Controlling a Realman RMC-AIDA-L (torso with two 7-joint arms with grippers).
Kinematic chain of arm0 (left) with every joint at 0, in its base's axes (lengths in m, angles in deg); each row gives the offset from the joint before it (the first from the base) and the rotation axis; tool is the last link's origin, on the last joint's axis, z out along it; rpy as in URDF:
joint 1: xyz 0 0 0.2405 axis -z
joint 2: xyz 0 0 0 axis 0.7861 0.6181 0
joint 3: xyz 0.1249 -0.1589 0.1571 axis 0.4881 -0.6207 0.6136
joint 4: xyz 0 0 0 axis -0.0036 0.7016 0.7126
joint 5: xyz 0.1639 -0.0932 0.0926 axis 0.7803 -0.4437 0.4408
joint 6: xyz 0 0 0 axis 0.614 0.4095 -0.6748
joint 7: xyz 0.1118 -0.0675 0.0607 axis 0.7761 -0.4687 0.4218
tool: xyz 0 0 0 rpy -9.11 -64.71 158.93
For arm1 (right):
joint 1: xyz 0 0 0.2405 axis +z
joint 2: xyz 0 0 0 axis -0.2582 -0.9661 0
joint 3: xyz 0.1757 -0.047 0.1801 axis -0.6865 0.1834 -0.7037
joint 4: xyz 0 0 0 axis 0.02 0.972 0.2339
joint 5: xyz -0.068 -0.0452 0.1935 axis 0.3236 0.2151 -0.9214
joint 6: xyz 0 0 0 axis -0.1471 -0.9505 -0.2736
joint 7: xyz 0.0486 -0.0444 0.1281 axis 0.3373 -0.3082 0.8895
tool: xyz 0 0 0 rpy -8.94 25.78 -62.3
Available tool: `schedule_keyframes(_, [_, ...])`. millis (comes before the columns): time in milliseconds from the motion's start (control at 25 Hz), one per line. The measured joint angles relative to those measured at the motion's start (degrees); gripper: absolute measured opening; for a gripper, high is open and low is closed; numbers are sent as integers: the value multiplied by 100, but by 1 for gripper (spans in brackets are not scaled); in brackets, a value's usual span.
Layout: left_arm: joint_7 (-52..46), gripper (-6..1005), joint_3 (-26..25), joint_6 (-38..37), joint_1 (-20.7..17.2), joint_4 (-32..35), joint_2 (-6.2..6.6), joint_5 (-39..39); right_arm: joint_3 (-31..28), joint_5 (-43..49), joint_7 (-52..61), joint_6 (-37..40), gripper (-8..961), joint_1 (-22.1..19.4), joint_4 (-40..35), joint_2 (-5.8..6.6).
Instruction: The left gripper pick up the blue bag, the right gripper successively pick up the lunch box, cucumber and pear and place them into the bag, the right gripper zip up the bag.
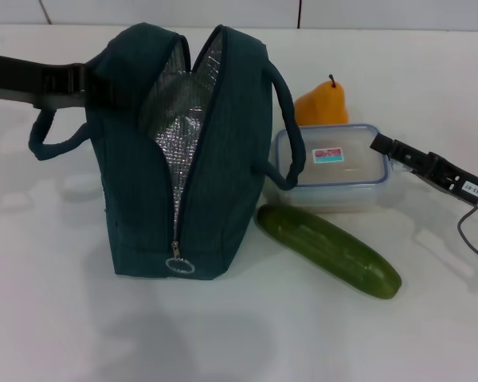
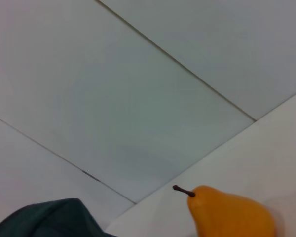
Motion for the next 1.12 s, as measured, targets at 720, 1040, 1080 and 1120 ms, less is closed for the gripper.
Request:
schedule_keyframes(720, [40, 43, 0, 19, 18, -9, 0, 2, 1, 7, 453, 262, 454, 25, 5, -2])
schedule_keyframes(1040, [163, 43, 0, 27, 4, -20, 7, 2, -80, -113, 465, 286, 243, -19, 134, -1])
schedule_keyframes(1080, [174, 43, 0, 30, 1, -27, 7, 3, -81, -136, 469, 300, 175, -23, 149, -1])
schedule_keyframes(1120, [187, 43, 0, 36, -3, -39, 8, 6, -85, -164, 471, 315, 108, -29, 164, -1])
